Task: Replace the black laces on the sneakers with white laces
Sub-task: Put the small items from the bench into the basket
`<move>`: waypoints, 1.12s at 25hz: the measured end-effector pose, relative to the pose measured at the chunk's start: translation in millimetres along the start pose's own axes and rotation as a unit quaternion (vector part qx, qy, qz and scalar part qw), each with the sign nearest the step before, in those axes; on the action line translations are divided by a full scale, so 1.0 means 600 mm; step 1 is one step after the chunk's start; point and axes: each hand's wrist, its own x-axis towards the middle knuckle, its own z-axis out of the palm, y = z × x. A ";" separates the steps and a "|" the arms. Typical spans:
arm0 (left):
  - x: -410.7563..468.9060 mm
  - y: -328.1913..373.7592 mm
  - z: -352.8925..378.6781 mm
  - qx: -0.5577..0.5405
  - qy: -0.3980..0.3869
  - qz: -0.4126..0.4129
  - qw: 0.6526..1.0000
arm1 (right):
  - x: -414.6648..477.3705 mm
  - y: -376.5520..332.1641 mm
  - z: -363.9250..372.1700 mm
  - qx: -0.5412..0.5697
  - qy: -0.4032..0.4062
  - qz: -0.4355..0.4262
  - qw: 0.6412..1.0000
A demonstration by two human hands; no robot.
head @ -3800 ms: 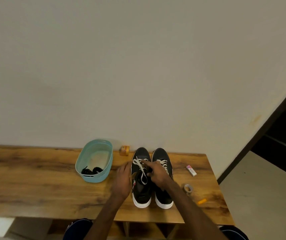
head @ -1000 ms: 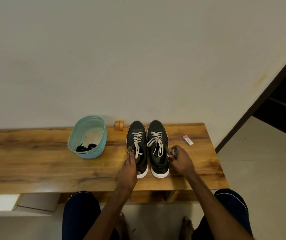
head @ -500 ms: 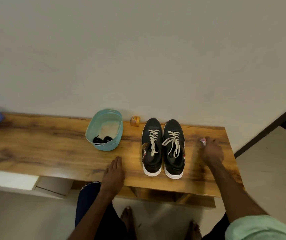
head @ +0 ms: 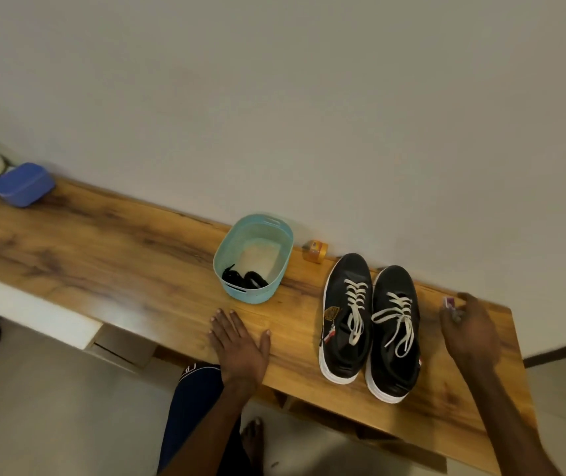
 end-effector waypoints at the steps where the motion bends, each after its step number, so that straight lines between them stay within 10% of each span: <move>1: 0.002 0.001 0.005 0.000 0.010 -0.002 1.000 | 0.009 -0.042 -0.005 0.025 0.021 -0.035 0.999; 10: 0.015 0.008 0.025 -0.028 0.023 -0.020 0.999 | -0.024 -0.452 0.156 0.035 -0.174 -0.343 0.922; 17: 0.027 0.008 0.032 -0.056 0.045 -0.036 0.997 | 0.002 -0.545 0.327 -0.162 -0.272 -0.345 0.883; 28: 0.028 0.011 0.029 -0.051 0.060 -0.041 0.996 | -0.002 -0.550 0.402 -0.144 -0.287 -0.335 0.886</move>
